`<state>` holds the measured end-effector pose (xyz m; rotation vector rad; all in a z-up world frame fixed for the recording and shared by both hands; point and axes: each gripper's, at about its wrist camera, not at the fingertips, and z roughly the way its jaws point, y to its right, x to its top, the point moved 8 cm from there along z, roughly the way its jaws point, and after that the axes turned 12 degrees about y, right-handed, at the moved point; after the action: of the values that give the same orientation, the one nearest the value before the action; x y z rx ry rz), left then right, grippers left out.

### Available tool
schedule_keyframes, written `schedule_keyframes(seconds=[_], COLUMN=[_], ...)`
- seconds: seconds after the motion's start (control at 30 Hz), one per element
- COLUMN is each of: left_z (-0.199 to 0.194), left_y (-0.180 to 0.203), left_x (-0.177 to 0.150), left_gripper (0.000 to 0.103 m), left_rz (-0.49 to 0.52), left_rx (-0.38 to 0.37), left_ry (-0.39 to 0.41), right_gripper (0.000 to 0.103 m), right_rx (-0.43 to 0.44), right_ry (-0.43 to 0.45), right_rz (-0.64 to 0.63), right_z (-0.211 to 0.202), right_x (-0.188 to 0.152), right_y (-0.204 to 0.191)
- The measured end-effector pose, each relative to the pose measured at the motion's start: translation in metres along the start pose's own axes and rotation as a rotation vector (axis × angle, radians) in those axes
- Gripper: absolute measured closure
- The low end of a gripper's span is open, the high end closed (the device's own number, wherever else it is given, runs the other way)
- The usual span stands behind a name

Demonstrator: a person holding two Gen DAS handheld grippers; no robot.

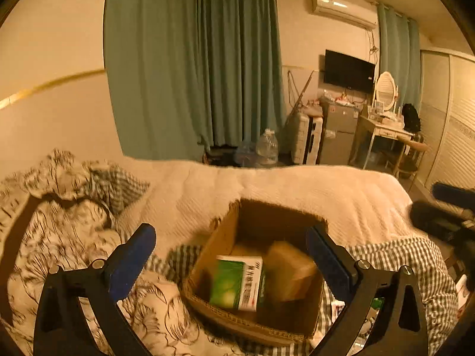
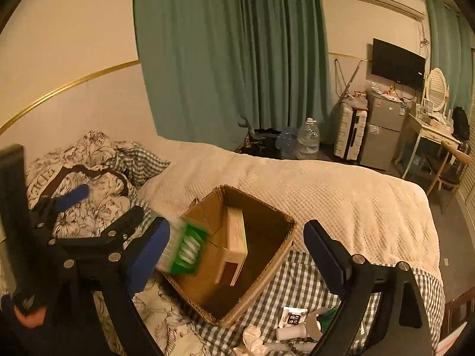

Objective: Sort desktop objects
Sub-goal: 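Drop the green-white medicine box with the left gripper while the right drops the tan box into the box, then grasp the dark printed pouch with the right gripper while the left reaches the green candy packet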

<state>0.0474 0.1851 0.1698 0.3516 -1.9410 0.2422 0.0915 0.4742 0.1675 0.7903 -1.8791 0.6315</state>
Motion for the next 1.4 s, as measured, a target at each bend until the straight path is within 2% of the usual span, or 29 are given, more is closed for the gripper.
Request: schedule_keyframes(seconds=[0.1, 0.17, 0.2, 0.33, 0.37, 0.47, 0.6, 0.73, 0.9, 1.03, 1.2, 1.3, 1.37, 1.4], left_z=[0.003, 0.02, 0.013, 0.043, 0.044, 0.029, 0.028, 0.056, 0.116, 0.156, 0.203, 0.228, 0.248, 0.258], left_y=[0.005, -0.015, -0.007, -0.071, -0.077, -0.069, -0.042, -0.015, 0.019, 0.035, 0.053, 0.061, 0.066, 0.065], left_x=[-0.007, -0.006, -0.003, 0.027, 0.032, 0.036, 0.006, -0.048, -0.128, -0.176, -0.222, -0.237, -0.245, -0.248], left_gripper=[0.0, 0.0, 0.0, 0.0, 0.0, 0.0, 0.0, 0.0, 0.0, 0.0, 0.0, 0.0, 0.0, 0.0], left_rz=[-0.003, -0.004, -0.006, 0.026, 0.03, 0.023, 0.017, 0.024, 0.015, 0.008, 0.022, 0.034, 0.033, 0.038], left_rx=[0.007, -0.031, -0.04, -0.12, -0.135, -0.184, -0.257, -0.317, -0.373, -0.422, -0.465, -0.443, -0.42, -0.4], left_ry=[-0.023, -0.032, -0.038, 0.017, 0.03, 0.057, 0.019, -0.057, -0.203, -0.248, -0.31, -0.343, -0.369, -0.386], right_gripper=[0.011, 0.011, 0.011, 0.011, 0.011, 0.011, 0.011, 0.011, 0.011, 0.011, 0.011, 0.011, 0.018, 0.044], right_rx=[-0.042, -0.063, -0.072, -0.107, -0.114, -0.133, -0.165, -0.215, -0.283, -0.341, -0.381, -0.35, -0.322, -0.303], right_ry=[-0.004, -0.015, -0.018, -0.002, 0.006, 0.03, 0.031, -0.04, -0.196, -0.34, -0.504, -0.582, -0.6, -0.596], right_rz=[-0.024, -0.035, -0.038, -0.057, -0.059, -0.06, -0.046, -0.027, 0.025, 0.092, 0.244, 0.277, 0.271, 0.252], right_z=[-0.011, -0.02, -0.027, -0.062, -0.072, -0.103, -0.135, -0.139, -0.12, -0.103, -0.085, -0.072, -0.065, -0.061], right_x=[-0.012, -0.018, -0.018, -0.011, -0.01, -0.004, -0.02, -0.073, -0.163, -0.225, -0.304, -0.34, -0.353, -0.355], right_y=[0.01, 0.016, 0.02, 0.035, 0.038, 0.05, 0.078, 0.121, 0.185, 0.244, 0.304, 0.316, 0.315, 0.312])
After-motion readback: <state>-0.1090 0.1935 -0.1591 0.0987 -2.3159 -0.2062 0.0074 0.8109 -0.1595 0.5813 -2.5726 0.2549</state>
